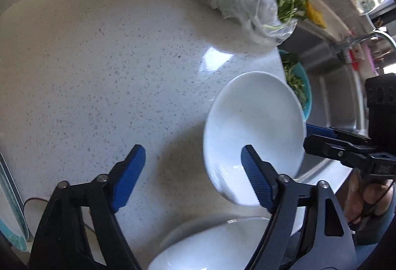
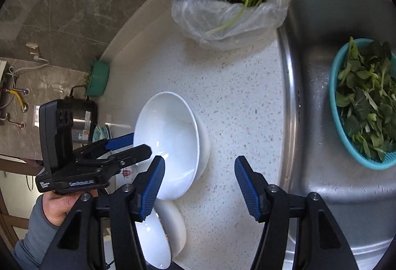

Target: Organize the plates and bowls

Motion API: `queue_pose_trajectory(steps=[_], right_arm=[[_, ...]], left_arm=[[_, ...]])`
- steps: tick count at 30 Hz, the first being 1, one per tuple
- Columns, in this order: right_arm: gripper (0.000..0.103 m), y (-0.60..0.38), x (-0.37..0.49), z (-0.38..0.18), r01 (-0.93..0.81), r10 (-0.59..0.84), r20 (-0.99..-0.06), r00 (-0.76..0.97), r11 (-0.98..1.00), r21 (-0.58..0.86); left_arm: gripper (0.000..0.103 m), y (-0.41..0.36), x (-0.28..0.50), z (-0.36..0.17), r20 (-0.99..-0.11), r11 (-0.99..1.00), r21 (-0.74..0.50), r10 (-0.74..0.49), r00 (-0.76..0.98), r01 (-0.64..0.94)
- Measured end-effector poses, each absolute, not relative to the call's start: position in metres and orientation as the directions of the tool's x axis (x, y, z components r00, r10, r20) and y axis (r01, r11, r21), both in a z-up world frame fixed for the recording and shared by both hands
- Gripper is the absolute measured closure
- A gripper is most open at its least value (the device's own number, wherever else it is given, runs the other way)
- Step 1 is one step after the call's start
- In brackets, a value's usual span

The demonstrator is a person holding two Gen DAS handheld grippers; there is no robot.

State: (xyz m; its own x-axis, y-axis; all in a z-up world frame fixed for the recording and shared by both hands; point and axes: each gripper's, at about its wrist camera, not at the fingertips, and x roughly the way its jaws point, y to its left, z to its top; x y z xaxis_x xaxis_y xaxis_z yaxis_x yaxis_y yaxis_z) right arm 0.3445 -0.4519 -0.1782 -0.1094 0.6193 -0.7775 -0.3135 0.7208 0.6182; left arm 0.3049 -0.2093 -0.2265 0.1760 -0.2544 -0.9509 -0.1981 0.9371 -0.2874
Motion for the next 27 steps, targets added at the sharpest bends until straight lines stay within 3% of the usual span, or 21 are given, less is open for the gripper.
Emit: queue_pose_trajectory(steps=[3, 5, 7, 9, 12, 15, 19, 20, 27], right_arm=[[0.041, -0.446, 0.348, -0.185, -0.313, 0.615, -0.777, -0.133, 0.718, 0.622], [0.043, -0.441, 0.347, -0.190, -0.324, 0.606, -0.781, -0.149, 0.716, 0.618], [0.048, -0.436, 0.347, -0.193, -0.333, 0.597, -0.786, -0.162, 0.716, 0.613], [0.058, -0.429, 0.347, -0.195, -0.347, 0.589, -0.790, -0.170, 0.714, 0.607], [0.072, -0.426, 0.347, -0.198, -0.350, 0.579, -0.796, -0.175, 0.719, 0.600], [0.075, -0.427, 0.348, -0.202, -0.334, 0.583, -0.794, -0.175, 0.723, 0.605], [0.076, -0.427, 0.350, -0.202, -0.317, 0.588, -0.791, -0.169, 0.728, 0.608], [0.083, -0.427, 0.350, -0.202, -0.314, 0.588, -0.791, -0.169, 0.729, 0.609], [0.088, -0.429, 0.350, -0.200, -0.327, 0.573, -0.807, -0.145, 0.742, 0.585]], left_arm=[[0.050, -0.206, 0.305, -0.234, -0.955, 0.938, -0.276, -0.245, 0.165, -0.210], [0.050, -0.204, 0.306, -0.238, -0.954, 0.933, -0.285, -0.254, 0.160, -0.220], [0.051, -0.203, 0.308, -0.242, -0.954, 0.933, -0.288, -0.260, 0.151, -0.217], [0.063, -0.204, 0.307, -0.243, -0.952, 0.932, -0.296, -0.271, 0.143, -0.209], [0.073, -0.210, 0.314, -0.254, -0.943, 0.925, -0.323, -0.297, 0.151, -0.202], [0.081, -0.215, 0.319, -0.253, -0.937, 0.922, -0.339, -0.312, 0.160, -0.185], [0.087, -0.226, 0.324, -0.252, -0.940, 0.935, -0.325, -0.303, 0.157, -0.142], [0.091, -0.227, 0.324, -0.251, -0.939, 0.936, -0.326, -0.304, 0.158, -0.133], [0.093, -0.235, 0.332, -0.249, -0.941, 0.943, -0.311, -0.290, 0.172, -0.115]])
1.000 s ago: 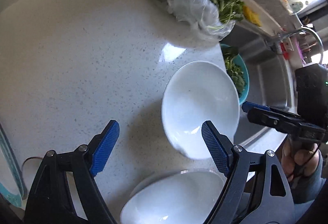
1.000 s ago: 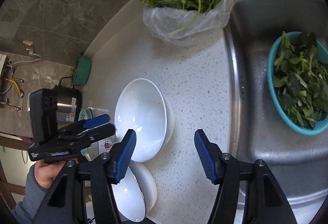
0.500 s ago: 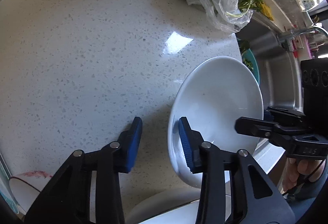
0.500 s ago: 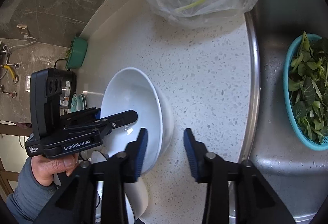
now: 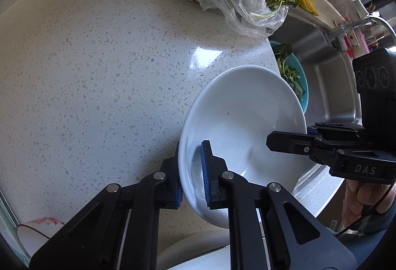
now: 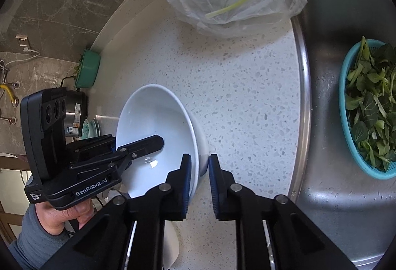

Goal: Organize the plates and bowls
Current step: 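Carry the white bowl and lower it onto the white plate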

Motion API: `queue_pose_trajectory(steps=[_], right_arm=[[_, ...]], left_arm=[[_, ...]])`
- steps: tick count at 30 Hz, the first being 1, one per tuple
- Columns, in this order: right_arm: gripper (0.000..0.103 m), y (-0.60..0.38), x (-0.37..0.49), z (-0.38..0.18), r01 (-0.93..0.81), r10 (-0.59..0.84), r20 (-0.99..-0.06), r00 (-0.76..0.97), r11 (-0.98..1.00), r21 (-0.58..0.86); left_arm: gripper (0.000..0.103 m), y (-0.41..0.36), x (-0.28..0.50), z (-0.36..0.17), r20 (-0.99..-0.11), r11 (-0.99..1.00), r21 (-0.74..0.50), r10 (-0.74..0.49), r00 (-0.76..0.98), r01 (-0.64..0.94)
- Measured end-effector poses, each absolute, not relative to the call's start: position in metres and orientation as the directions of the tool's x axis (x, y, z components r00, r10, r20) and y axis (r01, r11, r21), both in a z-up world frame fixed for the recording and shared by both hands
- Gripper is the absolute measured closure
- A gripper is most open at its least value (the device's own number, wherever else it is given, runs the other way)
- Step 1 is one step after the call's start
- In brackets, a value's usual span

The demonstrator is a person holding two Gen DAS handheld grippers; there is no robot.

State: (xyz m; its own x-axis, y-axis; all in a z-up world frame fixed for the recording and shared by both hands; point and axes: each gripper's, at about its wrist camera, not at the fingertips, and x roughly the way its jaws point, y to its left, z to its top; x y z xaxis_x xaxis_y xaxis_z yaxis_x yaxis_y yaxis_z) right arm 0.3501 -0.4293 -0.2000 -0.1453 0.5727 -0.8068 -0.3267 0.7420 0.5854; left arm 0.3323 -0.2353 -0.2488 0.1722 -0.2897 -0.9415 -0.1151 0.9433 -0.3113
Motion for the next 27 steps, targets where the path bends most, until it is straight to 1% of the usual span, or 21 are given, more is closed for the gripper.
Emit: queue_pose_trajectory(steps=[10, 16, 23, 27], right_arm=[[0.088, -0.427, 0.352, -0.175, -0.351, 0.585, -0.802, -0.124, 0.730, 0.587], [0.088, -0.418, 0.339, -0.145, -0.401, 0.582, -0.801, -0.139, 0.707, 0.583], [0.087, -0.408, 0.308, -0.119, -0.474, 0.575, -0.788, -0.219, 0.644, 0.601], [0.088, -0.399, 0.281, -0.118, -0.514, 0.553, -0.779, -0.295, 0.596, 0.618]], left_arm=[[0.093, -0.230, 0.330, -0.222, -0.933, 0.938, -0.322, -0.291, 0.213, -0.130], [0.093, -0.230, 0.310, -0.188, -0.929, 0.934, -0.323, -0.282, 0.238, -0.151], [0.093, -0.228, 0.248, -0.152, -0.932, 0.929, -0.302, -0.241, 0.273, -0.212], [0.093, -0.225, 0.198, -0.147, -0.937, 0.918, -0.291, -0.215, 0.276, -0.270]])
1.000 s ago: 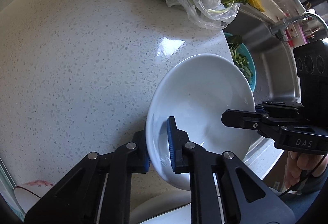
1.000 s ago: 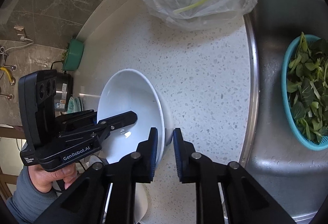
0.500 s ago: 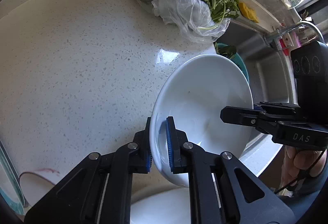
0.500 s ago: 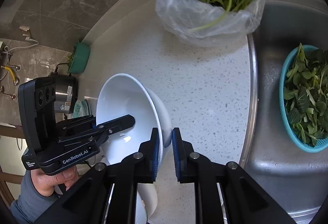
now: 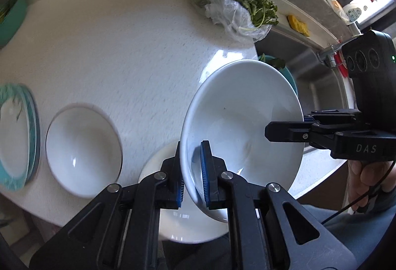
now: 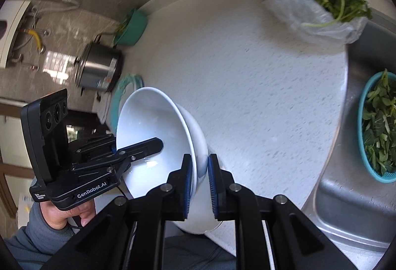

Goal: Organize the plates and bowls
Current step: 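Carry the white bowl and lower it onto the white plate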

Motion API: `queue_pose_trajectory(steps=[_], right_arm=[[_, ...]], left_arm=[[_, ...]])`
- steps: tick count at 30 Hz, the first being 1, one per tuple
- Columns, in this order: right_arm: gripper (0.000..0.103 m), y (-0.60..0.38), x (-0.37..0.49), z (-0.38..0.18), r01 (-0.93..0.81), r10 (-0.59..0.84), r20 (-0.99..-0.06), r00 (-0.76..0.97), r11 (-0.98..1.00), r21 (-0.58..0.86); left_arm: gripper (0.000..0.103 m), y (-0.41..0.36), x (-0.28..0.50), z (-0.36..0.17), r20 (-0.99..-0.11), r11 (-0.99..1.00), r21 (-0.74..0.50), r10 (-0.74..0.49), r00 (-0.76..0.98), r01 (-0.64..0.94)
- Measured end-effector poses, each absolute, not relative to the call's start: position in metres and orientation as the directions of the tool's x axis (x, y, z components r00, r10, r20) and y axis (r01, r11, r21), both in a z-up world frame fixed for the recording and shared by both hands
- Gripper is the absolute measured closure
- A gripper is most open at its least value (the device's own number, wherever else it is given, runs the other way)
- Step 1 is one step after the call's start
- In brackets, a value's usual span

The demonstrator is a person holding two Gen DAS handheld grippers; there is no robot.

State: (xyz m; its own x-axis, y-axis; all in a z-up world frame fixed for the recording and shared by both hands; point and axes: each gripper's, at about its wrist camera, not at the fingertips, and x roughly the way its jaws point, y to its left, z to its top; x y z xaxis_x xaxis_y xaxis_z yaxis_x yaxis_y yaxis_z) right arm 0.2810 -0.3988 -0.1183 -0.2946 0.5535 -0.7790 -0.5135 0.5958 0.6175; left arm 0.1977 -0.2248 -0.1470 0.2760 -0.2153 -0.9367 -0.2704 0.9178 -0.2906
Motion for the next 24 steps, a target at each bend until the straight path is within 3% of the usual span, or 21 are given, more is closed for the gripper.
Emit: queue_pose_trajectory(steps=[11, 24], right_arm=[[0.088, -0.380, 0.241, -0.148, -0.569, 0.446, -0.805, -0.391, 0.570, 0.592], [0.088, -0.368, 0.231, -0.171, -0.657, 0.342, -0.873, -0.347, 0.576, 0.487]], left_arm=[[0.093, -0.237, 0.121, -0.185, -0.948, 0.872, -0.296, -0.216, 0.235, -0.391], [0.092, -0.241, 0.124, -0.217, -0.961, 0.871, -0.264, -0.199, 0.193, -0.414]])
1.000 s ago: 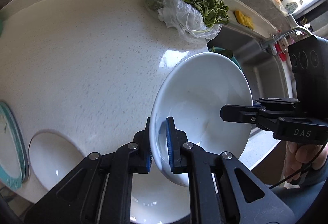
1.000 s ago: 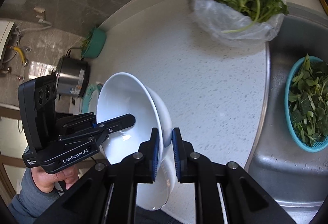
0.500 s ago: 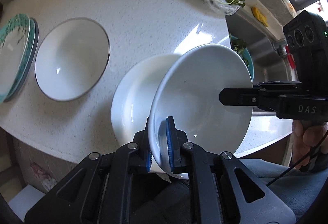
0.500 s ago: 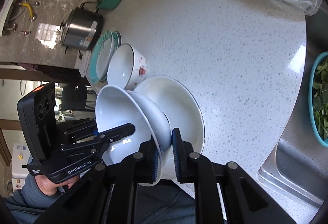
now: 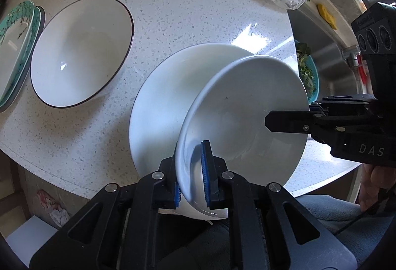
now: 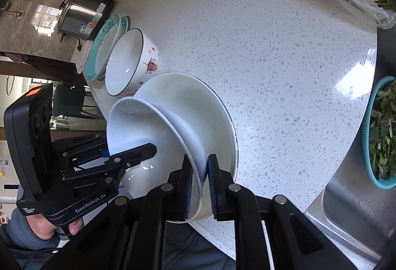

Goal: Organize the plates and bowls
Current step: 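Carry the white bowl and lower it onto the white plate, then open the right gripper and release the white bowl, then move the right gripper to the dark-rimmed white bowl, close on rim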

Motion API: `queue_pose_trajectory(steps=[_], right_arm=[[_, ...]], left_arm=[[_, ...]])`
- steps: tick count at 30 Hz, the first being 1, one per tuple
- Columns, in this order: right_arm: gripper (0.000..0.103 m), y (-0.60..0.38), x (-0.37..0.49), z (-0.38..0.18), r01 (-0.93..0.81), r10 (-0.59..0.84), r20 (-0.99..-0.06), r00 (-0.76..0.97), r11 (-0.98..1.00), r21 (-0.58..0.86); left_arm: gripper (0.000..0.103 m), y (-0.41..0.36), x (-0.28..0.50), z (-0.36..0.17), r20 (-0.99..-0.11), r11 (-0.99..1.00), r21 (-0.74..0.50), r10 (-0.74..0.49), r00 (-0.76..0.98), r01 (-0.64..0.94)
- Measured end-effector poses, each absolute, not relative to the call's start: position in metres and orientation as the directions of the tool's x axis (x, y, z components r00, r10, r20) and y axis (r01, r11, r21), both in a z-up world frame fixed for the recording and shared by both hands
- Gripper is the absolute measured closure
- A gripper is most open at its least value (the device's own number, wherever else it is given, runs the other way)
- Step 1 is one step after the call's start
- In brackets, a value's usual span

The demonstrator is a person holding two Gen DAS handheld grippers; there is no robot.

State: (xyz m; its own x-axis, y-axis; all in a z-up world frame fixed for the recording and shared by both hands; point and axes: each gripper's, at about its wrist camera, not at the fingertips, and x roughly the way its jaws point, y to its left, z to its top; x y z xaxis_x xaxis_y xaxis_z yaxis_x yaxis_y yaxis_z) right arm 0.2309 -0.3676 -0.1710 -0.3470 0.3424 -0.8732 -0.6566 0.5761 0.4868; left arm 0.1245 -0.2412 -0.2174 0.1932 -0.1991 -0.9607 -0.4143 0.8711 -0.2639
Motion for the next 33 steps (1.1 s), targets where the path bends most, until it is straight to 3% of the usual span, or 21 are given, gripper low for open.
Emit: queue_pose_trajectory(steps=[10, 13, 15, 18, 23, 24, 28, 31, 33], right_arm=[[0.090, -0.345, 0.217, -0.184, -0.703, 0.286, -0.901, -0.327, 0.564, 0.434], [0.090, -0.342, 0.218, -0.185, -0.702, 0.283, -0.903, -0.325, 0.568, 0.430], [0.092, -0.341, 0.219, -0.186, -0.705, 0.277, -0.905, -0.322, 0.568, 0.425], [0.094, -0.336, 0.217, -0.187, -0.715, 0.269, -0.912, -0.309, 0.567, 0.409], [0.094, -0.338, 0.220, -0.187, -0.712, 0.268, -0.915, -0.302, 0.574, 0.403], [0.093, -0.337, 0.220, -0.187, -0.711, 0.267, -0.916, -0.298, 0.578, 0.400], [0.086, -0.339, 0.221, -0.182, -0.714, 0.268, -0.923, -0.274, 0.586, 0.382], [0.076, -0.340, 0.221, -0.178, -0.706, 0.278, -0.922, -0.269, 0.594, 0.385], [0.064, -0.339, 0.218, -0.173, -0.709, 0.277, -0.925, -0.259, 0.596, 0.377]], left_arm=[[0.082, -0.237, 0.126, -0.231, -0.967, 0.861, -0.244, -0.177, 0.185, -0.447], [0.068, -0.238, 0.129, -0.228, -0.960, 0.857, -0.265, -0.192, 0.204, -0.441], [0.052, -0.242, 0.132, -0.226, -0.950, 0.854, -0.295, -0.216, 0.225, -0.428], [0.042, -0.247, 0.134, -0.221, -0.947, 0.861, -0.297, -0.211, 0.242, -0.414], [0.035, -0.240, 0.131, -0.206, -0.928, 0.851, -0.329, -0.211, 0.307, -0.410], [0.029, -0.238, 0.131, -0.203, -0.925, 0.851, -0.332, -0.208, 0.317, -0.408], [0.025, -0.230, 0.125, -0.188, -0.910, 0.844, -0.358, -0.218, 0.352, -0.401], [0.020, -0.221, 0.114, -0.176, -0.894, 0.829, -0.391, -0.239, 0.380, -0.399], [0.019, -0.215, 0.108, -0.169, -0.885, 0.820, -0.408, -0.248, 0.394, -0.401]])
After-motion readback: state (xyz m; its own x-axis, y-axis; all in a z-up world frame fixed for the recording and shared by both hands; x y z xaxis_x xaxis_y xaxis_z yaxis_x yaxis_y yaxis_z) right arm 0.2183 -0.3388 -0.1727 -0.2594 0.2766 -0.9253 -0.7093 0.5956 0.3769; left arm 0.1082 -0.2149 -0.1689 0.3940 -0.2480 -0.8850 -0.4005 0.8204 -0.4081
